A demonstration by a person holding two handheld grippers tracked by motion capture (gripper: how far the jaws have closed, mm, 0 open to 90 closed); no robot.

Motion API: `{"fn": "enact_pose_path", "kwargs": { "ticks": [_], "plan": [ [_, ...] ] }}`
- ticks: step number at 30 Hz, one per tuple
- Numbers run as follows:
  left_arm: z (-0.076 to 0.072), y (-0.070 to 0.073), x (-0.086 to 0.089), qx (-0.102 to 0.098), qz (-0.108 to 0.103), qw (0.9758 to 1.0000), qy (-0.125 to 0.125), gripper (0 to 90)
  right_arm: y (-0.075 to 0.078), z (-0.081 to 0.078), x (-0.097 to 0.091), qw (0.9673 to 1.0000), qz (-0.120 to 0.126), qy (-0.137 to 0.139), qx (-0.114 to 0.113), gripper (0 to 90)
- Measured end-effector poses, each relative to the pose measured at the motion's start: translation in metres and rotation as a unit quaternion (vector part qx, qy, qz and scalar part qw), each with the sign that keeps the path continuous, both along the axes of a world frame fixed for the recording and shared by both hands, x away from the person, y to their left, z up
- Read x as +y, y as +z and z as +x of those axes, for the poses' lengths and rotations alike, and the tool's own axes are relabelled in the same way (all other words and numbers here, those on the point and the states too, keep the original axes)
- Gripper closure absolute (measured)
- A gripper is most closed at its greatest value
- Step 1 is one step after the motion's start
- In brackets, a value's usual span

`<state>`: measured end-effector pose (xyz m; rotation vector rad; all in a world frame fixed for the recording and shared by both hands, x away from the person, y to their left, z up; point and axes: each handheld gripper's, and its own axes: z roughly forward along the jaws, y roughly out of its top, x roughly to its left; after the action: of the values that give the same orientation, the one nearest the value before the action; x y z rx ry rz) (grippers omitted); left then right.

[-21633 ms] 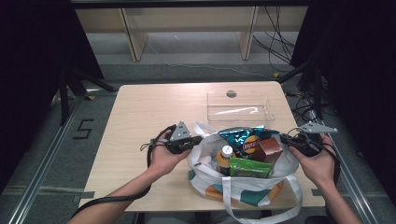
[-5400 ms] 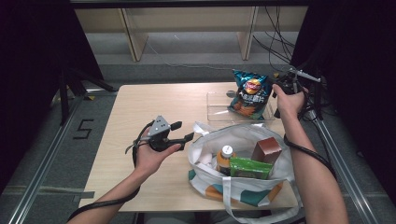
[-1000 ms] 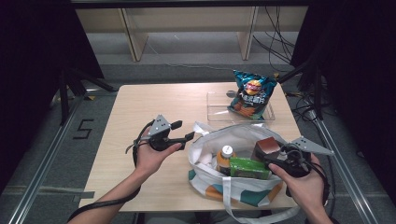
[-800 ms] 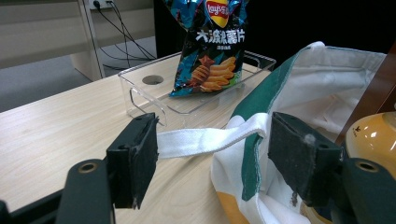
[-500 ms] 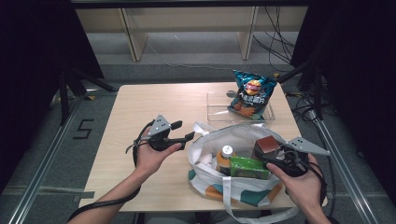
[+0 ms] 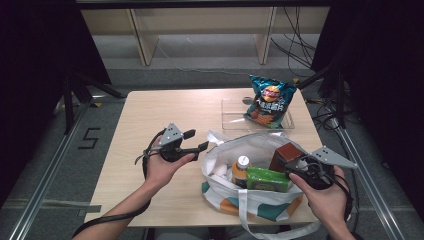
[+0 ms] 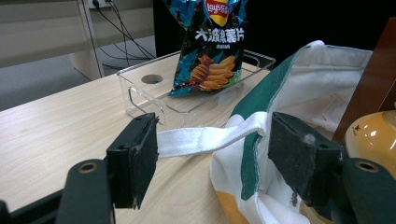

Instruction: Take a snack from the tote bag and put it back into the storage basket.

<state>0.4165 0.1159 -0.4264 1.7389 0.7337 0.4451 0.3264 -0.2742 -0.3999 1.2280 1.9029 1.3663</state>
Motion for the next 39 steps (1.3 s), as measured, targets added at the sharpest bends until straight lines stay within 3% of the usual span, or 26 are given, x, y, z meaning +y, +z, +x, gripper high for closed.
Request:
{"fn": "enact_pose_path", "kwargs": {
  "ticks": [6, 7, 9, 10, 11, 13, 15, 16, 17, 18, 20, 22, 23, 26, 27, 31, 33, 37, 38, 39],
  "plan": [
    [0.000, 0.000, 0.000, 0.000, -0.001, 1.0000, 0.001, 32.5, 0.003, -0.002, 0.000, 0.9999, 0.005, -0.006, 0.008, 39.0],
    [0.000, 0.000, 0.000, -0.001, -0.001, 1.0000, 0.001, 32.6, 0.003, -0.001, -0.001, 1.0000, -0.004, -0.002, -0.005, 39.0],
    [0.000, 0.001, 0.001, -0.001, -0.001, 1.0000, 0.001, 32.6, 0.005, -0.002, -0.001, 1.0000, -0.002, -0.006, -0.005, 39.0],
    [0.000, 0.001, 0.001, -0.001, -0.001, 1.0000, 0.001, 32.6, 0.007, -0.003, 0.000, 0.9999, 0.012, -0.004, 0.000, 39.0],
    [0.000, 0.001, 0.001, -0.001, -0.001, 1.0000, 0.001, 32.6, 0.008, -0.002, -0.001, 1.0000, 0.006, 0.002, -0.006, 39.0],
    [0.000, 0.001, 0.001, 0.000, -0.002, 1.0000, 0.001, 32.5, 0.011, -0.004, -0.002, 0.9998, 0.011, -0.012, -0.015, 39.0],
    [0.000, 0.001, 0.001, -0.001, -0.002, 1.0000, 0.001, 32.5, 0.015, -0.005, -0.003, 0.9997, 0.022, -0.012, -0.006, 39.0],
    [0.000, 0.001, 0.001, -0.002, -0.001, 1.0000, 0.001, 32.5, 0.016, -0.003, -0.006, 0.9996, 0.017, -0.001, -0.023, 39.0],
    [0.000, 0.001, 0.001, -0.001, -0.002, 1.0000, 0.002, 32.5, 0.018, -0.005, -0.004, 0.9994, 0.030, -0.009, -0.013, 39.0],
    [0.000, 0.001, 0.001, -0.001, -0.002, 1.0000, 0.002, 32.5, 0.019, -0.004, -0.006, 0.9995, 0.015, -0.005, -0.028, 39.0],
    [0.000, 0.000, 0.001, 0.000, -0.002, 1.0000, 0.002, 32.5, 0.023, -0.006, -0.005, 0.9995, 0.024, -0.010, -0.018, 39.0],
    [0.000, 0.000, 0.001, 0.000, -0.002, 1.0000, 0.002, 32.5, 0.025, -0.004, -0.007, 0.9993, 0.016, -0.009, -0.032, 39.1],
    [0.000, 0.000, 0.001, 0.000, -0.002, 1.0000, 0.002, 32.5, 0.026, -0.005, -0.006, 0.9992, 0.028, -0.010, -0.028, 39.1],
    [0.000, 0.000, 0.001, -0.001, -0.002, 1.0000, 0.002, 32.5, 0.029, -0.004, -0.006, 0.9990, 0.026, -0.010, -0.035, 39.1],
    [0.000, 0.001, 0.001, -0.001, -0.002, 1.0000, 0.002, 32.5, 0.031, -0.006, -0.005, 0.9990, 0.033, -0.017, -0.027, 39.1],
    [0.001, 0.001, 0.001, -0.001, -0.002, 1.0000, 0.002, 32.5, 0.036, -0.003, -0.007, 0.9985, 0.026, -0.012, -0.047, 39.1],
    [0.001, 0.001, 0.001, 0.000, -0.002, 1.0000, 0.002, 32.5, 0.039, -0.005, -0.007, 0.9986, 0.032, -0.018, -0.039, 39.1],
    [0.001, 0.001, 0.001, 0.000, -0.002, 1.0000, 0.003, 32.5, 0.044, -0.003, -0.009, 0.9982, 0.034, -0.017, -0.047, 39.1],
    [0.001, 0.001, 0.001, 0.000, -0.002, 1.0000, 0.002, 32.5, 0.045, -0.002, -0.011, 0.9979, 0.024, -0.015, -0.059, 39.1],
    [0.001, 0.001, 0.001, 0.000, -0.002, 1.0000, 0.003, 32.5, 0.047, -0.002, -0.010, 0.9980, 0.031, -0.016, -0.054, 39.1]
  ]
}}
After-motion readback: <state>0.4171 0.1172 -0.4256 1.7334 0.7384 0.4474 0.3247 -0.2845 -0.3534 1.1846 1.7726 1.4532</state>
